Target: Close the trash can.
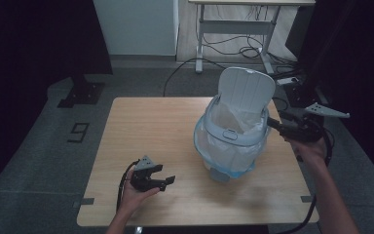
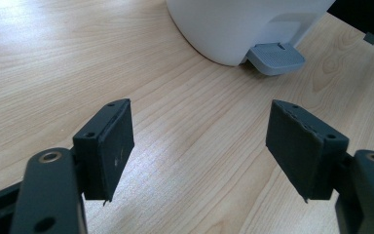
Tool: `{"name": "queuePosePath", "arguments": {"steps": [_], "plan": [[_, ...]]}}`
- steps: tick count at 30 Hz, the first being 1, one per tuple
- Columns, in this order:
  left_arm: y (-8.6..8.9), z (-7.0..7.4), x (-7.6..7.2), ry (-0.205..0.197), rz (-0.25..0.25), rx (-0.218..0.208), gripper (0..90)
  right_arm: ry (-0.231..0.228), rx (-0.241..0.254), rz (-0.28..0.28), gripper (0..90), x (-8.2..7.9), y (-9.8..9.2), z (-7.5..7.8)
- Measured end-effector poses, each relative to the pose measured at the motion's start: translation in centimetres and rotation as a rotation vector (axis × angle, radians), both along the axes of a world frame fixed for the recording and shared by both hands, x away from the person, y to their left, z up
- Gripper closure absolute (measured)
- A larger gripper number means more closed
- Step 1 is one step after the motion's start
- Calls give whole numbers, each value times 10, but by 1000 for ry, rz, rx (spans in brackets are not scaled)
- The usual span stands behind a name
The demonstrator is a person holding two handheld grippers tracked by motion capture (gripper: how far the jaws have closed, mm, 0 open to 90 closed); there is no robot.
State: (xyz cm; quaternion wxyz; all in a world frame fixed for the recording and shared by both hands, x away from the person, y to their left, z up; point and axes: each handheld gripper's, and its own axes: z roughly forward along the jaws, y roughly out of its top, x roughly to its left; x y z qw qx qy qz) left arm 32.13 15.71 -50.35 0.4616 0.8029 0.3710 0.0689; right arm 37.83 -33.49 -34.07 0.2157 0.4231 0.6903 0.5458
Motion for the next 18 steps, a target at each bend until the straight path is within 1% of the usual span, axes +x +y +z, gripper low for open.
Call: {"name": "queuePosePath", "arguments": {"steps": [4, 8, 14, 18], "plan": [[1, -2, 1, 10, 0, -9, 259, -5, 3, 3, 271, 8, 4, 7], [1, -3, 1, 15, -1, -11, 258, -2, -5, -1, 262, 15, 6, 10], [2, -3, 1, 19, 1, -26, 258, -9, 16, -10, 261, 23, 4, 14], [2, -3, 2, 27, 2, -35, 259, -16, 19, -9, 261, 29, 6, 21]]}}
